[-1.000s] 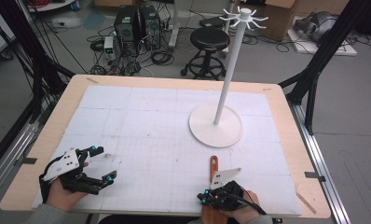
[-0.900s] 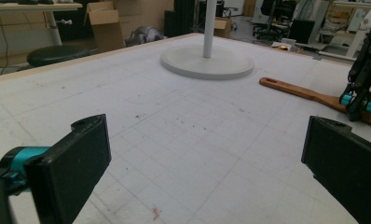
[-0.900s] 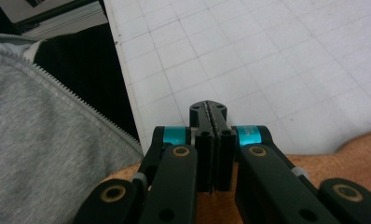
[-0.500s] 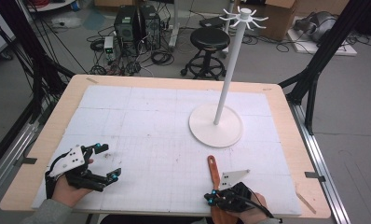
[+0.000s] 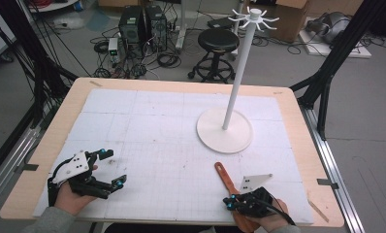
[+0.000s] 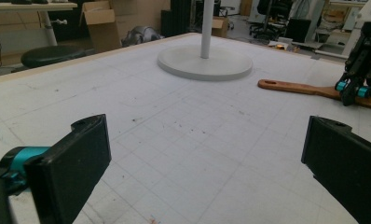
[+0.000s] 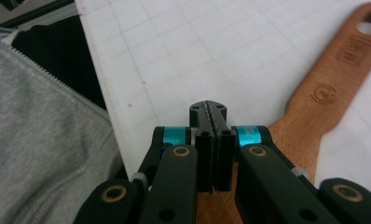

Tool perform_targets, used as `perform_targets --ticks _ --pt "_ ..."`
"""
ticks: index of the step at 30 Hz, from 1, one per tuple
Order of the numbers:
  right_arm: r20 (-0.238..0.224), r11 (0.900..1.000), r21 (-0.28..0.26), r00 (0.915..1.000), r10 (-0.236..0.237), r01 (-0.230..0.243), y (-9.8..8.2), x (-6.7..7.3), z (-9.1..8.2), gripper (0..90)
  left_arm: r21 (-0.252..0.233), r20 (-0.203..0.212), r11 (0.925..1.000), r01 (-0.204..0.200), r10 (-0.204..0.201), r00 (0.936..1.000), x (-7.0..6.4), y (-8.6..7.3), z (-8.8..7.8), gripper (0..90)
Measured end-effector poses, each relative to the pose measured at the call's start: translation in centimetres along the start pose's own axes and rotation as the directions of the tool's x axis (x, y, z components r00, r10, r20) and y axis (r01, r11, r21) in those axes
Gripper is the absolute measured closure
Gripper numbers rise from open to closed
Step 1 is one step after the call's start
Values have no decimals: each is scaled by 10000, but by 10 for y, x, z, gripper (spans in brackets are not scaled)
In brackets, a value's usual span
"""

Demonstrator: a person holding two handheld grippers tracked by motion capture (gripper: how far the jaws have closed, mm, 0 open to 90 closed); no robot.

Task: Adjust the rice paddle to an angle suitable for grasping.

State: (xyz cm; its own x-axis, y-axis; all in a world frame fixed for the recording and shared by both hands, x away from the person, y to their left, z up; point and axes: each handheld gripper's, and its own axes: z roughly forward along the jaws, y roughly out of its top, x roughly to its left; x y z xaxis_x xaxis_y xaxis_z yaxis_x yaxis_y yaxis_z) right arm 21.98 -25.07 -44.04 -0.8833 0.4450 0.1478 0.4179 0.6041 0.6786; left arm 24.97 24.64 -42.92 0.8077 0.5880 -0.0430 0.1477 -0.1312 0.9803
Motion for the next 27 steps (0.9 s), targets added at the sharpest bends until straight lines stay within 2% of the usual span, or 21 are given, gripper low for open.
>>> perform_targets --ticks 12,27 --pt "442 9982 -336 9977 505 -491 -20 -21 -20 896 59 41 10000 -24 23 10000 0 0 1 18" --pt "855 9969 -416 9939 702 -668 -28 -30 -30 895 57 41 10000 -19 19 10000 0 0 1 18"
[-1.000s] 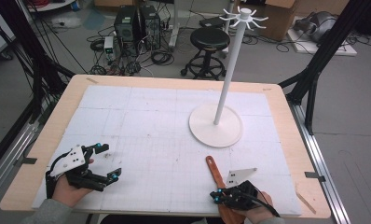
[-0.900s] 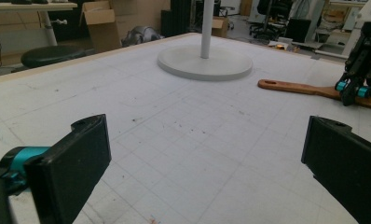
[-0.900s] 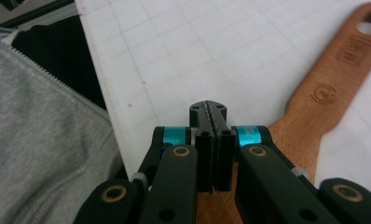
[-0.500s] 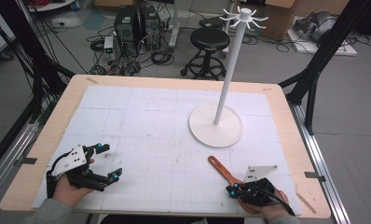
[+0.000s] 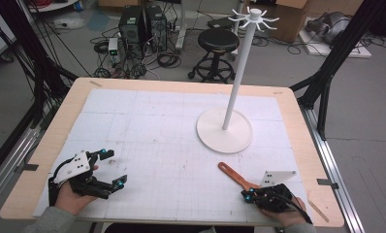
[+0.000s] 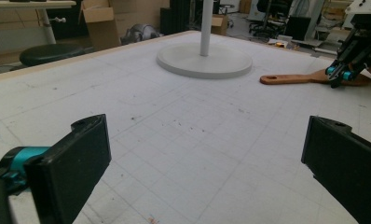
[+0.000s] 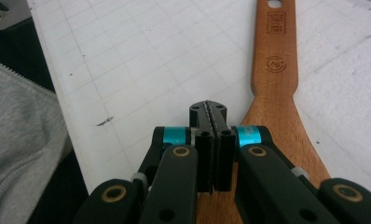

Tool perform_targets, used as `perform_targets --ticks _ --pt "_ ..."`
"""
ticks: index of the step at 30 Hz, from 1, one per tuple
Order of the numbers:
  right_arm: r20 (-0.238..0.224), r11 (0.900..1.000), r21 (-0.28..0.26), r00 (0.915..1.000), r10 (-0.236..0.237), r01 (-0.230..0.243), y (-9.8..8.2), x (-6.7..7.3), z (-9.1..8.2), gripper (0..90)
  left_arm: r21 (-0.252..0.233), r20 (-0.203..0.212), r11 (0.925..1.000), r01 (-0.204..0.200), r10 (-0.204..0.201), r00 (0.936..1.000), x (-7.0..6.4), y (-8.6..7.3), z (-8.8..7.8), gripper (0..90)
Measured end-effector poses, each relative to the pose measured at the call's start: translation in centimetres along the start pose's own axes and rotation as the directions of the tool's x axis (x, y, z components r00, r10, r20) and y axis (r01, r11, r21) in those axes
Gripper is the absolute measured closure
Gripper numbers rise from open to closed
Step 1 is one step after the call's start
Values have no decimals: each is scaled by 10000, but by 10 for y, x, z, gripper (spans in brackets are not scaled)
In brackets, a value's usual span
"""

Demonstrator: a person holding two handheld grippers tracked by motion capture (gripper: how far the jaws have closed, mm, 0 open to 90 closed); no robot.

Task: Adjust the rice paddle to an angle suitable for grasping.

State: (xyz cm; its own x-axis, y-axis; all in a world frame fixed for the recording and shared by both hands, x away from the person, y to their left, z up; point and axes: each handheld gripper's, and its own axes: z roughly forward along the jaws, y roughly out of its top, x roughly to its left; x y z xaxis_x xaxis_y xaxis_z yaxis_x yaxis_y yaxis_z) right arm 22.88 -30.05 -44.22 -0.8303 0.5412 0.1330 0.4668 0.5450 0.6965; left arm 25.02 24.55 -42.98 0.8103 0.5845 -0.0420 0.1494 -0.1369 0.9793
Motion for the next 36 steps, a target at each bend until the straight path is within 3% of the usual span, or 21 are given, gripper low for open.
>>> perform_targets --ticks 4,14,17,18,20,28,36 --pt "371 9998 -31 9991 212 -211 -2 -5 -4 896 22 9 10000 23 -23 10000 0 0 0 18" --pt "489 9990 -78 9978 443 -440 -3 -11 -7 894 115 13 9999 4 -4 10000 0 -1 1 18" --pt "439 9981 -416 9980 463 -445 -2 -12 -9 894 173 -7 9998 -55 56 10000 0 -1 1 18" --pt "587 9959 -790 9971 482 -435 3 -14 -11 894 211 8 9998 -29 29 10000 -1 -1 1 18" --pt "859 9948 -970 9955 408 -324 10 -16 -11 894 187 15 9998 -31 31 10000 -2 -1 1 18" --pt "1673 9963 -691 9840 616 -507 20 -33 -2 894 241 2 9997 -54 54 10000 -5 -2 -3 18" --pt "1782 9969 -444 9813 726 -657 24 -51 5 894 150 -148 9998 94 -92 9998 -6 -4 -11 18"
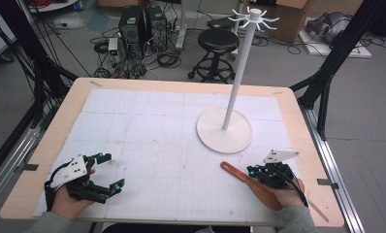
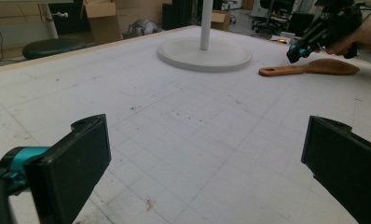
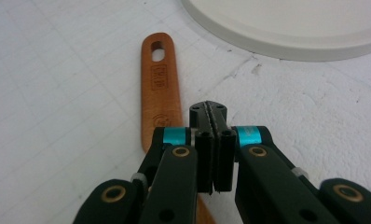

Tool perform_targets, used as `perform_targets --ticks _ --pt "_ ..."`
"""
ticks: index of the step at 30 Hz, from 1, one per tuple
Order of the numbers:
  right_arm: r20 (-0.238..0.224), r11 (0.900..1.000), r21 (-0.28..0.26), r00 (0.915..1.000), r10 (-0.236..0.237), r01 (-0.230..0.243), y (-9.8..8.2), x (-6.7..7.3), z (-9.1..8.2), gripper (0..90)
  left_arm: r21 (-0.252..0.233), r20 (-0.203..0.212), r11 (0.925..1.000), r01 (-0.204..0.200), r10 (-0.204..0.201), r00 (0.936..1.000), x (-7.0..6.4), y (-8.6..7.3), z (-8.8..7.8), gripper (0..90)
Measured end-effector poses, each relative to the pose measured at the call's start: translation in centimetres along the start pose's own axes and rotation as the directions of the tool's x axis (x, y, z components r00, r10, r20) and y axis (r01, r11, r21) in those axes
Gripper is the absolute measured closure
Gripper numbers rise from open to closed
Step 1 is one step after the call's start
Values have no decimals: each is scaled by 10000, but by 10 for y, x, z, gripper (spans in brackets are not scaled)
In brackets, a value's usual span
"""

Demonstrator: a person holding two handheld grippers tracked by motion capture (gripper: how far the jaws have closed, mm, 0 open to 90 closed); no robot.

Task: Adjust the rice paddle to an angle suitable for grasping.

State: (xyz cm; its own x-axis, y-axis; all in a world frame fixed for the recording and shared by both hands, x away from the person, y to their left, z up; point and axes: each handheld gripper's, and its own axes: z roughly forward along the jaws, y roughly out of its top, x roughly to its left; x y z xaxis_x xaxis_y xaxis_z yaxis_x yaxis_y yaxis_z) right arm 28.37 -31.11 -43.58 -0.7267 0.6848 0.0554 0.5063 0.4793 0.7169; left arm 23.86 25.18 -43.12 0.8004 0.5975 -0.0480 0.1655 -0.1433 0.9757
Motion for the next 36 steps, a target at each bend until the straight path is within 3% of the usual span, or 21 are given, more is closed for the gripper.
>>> perform_targets --ticks 8,12,22,29,36 --pt "-402 9984 445 9986 -340 358 5 2 10 895 -13 -136 10000 37 -38 9999 0 -1 -6 18" --pt "-873 9976 397 9948 -525 562 8 7 15 894 51 -135 10000 23 -22 9999 0 -2 -5 18" --pt "-1168 9945 467 9893 -873 933 12 16 18 895 77 -110 10000 -41 42 9999 0 -2 -4 18" --pt "-1634 9899 441 9785 -1259 1348 14 23 21 895 117 -110 9999 -10 11 9999 0 -2 -4 18" --pt "-1547 9858 584 9770 -1468 1574 17 29 23 895 73 -116 10000 -5 6 9999 0 -2 -4 18"
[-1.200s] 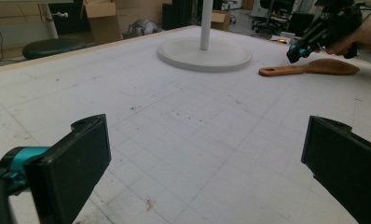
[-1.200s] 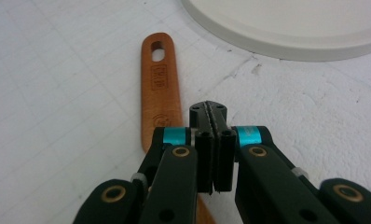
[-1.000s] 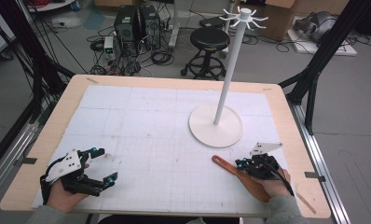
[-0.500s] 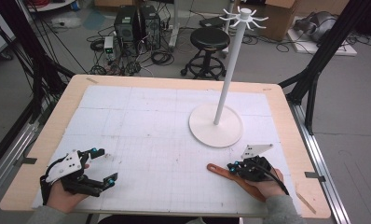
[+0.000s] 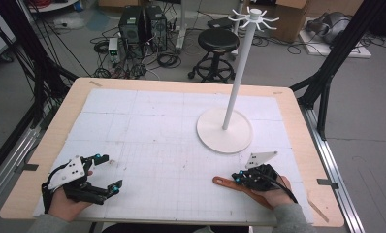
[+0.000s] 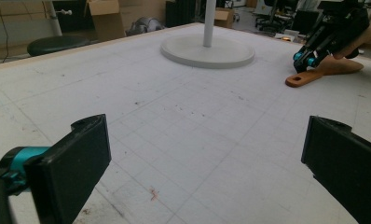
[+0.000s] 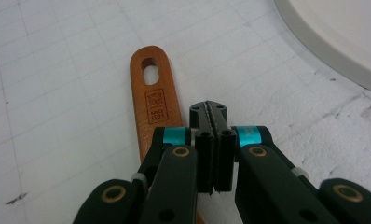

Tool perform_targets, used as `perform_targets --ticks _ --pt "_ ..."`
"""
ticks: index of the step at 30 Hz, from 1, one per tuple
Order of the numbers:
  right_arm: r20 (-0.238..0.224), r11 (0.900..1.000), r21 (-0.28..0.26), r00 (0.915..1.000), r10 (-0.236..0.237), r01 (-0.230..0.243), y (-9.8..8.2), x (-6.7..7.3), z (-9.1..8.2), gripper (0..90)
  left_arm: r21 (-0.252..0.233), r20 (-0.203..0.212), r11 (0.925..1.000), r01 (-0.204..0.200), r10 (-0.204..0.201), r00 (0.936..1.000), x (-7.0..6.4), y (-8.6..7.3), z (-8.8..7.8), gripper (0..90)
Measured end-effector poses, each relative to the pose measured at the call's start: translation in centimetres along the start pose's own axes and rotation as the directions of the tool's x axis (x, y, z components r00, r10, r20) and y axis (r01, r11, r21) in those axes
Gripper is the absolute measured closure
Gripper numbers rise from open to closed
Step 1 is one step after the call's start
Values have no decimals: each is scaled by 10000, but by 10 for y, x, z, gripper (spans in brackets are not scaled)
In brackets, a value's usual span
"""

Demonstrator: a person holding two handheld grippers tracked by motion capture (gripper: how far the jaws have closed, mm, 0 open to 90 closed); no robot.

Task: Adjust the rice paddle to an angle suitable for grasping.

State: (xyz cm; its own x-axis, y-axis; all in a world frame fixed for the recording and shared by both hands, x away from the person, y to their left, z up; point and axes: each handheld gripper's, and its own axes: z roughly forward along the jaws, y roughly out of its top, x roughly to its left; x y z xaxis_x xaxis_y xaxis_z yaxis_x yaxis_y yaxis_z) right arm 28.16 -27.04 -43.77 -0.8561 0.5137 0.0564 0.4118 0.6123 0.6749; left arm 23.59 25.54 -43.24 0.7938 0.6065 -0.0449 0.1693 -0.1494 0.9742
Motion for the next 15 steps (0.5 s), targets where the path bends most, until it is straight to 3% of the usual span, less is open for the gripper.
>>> perform_targets --ticks 4,8,10,11,12,15 --pt "2 10000 -9 10000 -28 28 0 0 0 894 3 -2 10000 -2 2 10000 0 0 0 18" --pt "38 9988 -458 9999 -164 165 2 1 -4 870 16 -14 10000 -19 19 10000 0 0 0 18" --pt "-49 9968 -783 9998 -176 171 3 2 -8 806 14 -33 10000 35 -35 10000 0 0 0 18" --pt "-283 9947 -1017 9995 -153 123 4 3 -11 719 7 -34 10000 21 -20 10000 0 0 0 18" --pt "-283 9947 -1017 9995 -153 123 4 3 -11 719 7 -34 10000 21 -20 10000 0 0 0 18" --pt "-473 9926 -1168 9981 -400 343 7 9 -13 590 47 -10 10000 4 -4 10000 0 0 -1 18"
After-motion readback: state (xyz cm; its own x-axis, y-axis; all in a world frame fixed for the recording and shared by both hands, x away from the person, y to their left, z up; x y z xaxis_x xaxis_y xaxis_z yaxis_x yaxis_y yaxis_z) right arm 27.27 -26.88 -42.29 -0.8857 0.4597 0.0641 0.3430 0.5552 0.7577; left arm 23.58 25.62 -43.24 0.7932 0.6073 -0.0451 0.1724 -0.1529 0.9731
